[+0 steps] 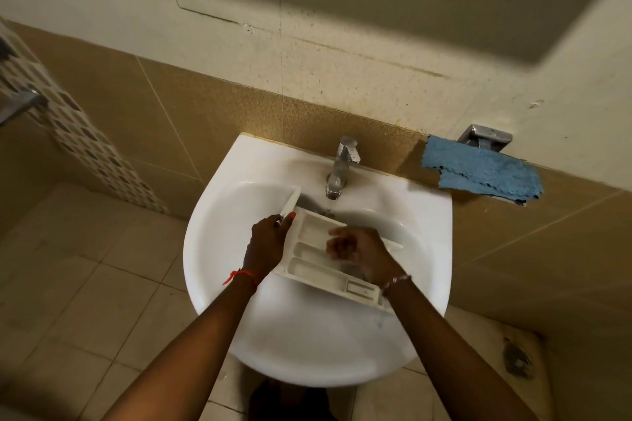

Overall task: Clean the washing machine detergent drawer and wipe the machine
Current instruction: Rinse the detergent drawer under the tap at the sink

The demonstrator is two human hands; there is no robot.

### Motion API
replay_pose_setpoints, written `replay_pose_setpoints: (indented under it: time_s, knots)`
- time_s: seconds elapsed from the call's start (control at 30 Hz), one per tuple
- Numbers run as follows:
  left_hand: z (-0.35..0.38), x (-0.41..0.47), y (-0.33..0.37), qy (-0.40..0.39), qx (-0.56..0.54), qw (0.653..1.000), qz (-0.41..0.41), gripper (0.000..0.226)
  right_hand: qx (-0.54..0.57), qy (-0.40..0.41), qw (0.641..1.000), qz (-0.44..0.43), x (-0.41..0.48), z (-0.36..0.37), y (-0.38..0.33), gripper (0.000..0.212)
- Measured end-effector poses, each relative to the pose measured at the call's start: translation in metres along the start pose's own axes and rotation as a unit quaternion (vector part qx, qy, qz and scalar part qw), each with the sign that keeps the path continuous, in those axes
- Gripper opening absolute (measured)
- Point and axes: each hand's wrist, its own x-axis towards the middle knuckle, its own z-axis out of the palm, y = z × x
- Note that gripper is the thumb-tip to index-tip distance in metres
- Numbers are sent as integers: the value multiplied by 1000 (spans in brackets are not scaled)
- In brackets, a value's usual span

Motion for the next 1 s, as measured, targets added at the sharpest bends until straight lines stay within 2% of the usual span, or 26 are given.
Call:
replay_pose_setpoints:
  time_s: [0.07, 0.13, 0.33, 0.53, 0.63, 0.7, 0.87, 1.0]
  knots:
    - [0, 0, 0, 1, 5, 1000, 0, 49, 162, -57, 985, 34, 14, 3, -20, 32]
    - [0, 0, 0, 3, 10, 1000, 3, 48, 252, -75, 964, 40, 30, 8, -29, 41]
    - [1, 1, 1, -1, 18, 1000, -6, 47, 298, -91, 949, 41, 64, 35, -33, 25]
    - [1, 2, -2, -4, 9, 1000, -4, 50, 208, -160, 964, 47, 70, 52, -20, 20]
    - [1, 2, -2, -2, 9, 1000, -7, 49, 150, -154, 974, 72, 69, 53, -13, 44]
    - [1, 2, -2, -2, 7, 1000, -8, 50, 99, -140, 983, 72, 65, 50, -14, 49]
    - [1, 1, -2, -4, -7, 1000, -12, 48, -1, -178, 982, 66, 56, 30, -29, 33]
    - [0, 0, -1, -5, -12, 1000, -18, 44, -31, -151, 985, 70, 53, 10, -39, 26]
